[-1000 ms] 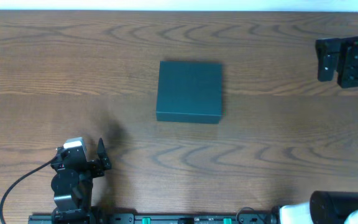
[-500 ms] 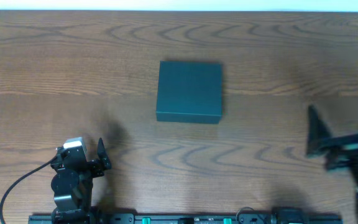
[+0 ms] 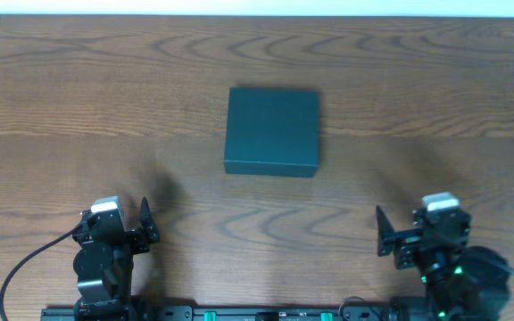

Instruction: Pack container

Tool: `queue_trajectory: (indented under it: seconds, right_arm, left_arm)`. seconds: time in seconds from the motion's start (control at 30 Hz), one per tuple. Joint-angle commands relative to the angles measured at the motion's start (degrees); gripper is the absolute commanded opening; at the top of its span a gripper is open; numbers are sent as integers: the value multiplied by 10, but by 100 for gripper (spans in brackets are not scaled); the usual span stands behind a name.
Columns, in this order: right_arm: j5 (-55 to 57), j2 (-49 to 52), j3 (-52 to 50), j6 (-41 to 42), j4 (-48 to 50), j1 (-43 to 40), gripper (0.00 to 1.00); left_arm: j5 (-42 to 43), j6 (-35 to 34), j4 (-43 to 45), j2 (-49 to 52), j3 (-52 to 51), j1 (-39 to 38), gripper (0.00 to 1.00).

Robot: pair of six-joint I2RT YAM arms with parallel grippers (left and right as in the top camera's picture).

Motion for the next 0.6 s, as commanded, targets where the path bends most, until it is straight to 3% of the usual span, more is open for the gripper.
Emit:
queue_trajectory:
  seconds: [0.0, 0.13, 0.57]
  right_arm:
    - [-9, -57, -58, 0, 6, 3, 99]
    - [-9, -101, -109, 9, 6, 3, 99]
    - [-10, -101, -201, 45, 10, 3, 99]
  left_arm:
    - [-6, 2, -3, -3, -10, 3, 95]
    - [-6, 2, -3, -3, -10, 3, 95]
    - [-6, 2, -3, -3, -10, 3, 95]
